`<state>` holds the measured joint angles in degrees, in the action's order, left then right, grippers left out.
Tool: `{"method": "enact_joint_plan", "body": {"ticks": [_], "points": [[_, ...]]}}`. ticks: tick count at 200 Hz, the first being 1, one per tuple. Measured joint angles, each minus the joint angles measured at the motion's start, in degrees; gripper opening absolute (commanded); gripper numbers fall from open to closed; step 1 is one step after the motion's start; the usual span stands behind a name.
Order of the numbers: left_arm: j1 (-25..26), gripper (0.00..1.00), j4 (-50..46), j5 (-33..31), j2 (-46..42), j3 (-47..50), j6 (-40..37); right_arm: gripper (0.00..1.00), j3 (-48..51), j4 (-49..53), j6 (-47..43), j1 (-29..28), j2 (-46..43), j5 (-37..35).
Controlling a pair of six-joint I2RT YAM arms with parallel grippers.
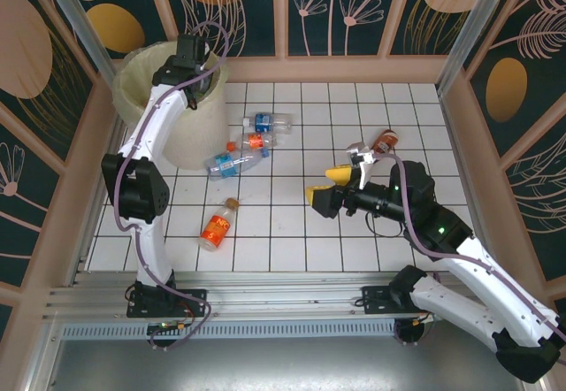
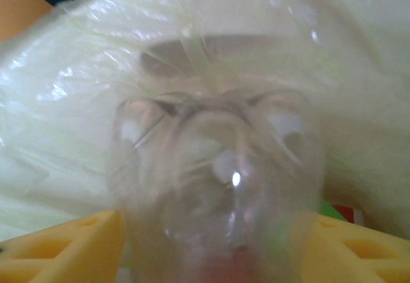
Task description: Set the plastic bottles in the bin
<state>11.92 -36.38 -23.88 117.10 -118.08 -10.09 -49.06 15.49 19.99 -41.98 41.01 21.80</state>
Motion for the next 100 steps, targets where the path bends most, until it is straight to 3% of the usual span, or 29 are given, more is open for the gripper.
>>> {"method": "enact_joint_plan", "body": {"ticks": [50,100], "points": [[0.00,0.93,-2.78,1.16,-0.02,-0.22,3.08,0.98,0.33,-0.04,0.04,0.00,0.02,-0.79],[0.00,0.99,-3.76,0.90,-3.80,-1.60,8.92,0.98,3.34,-1.14,0.72,0.00,1.25,-0.81]]}}
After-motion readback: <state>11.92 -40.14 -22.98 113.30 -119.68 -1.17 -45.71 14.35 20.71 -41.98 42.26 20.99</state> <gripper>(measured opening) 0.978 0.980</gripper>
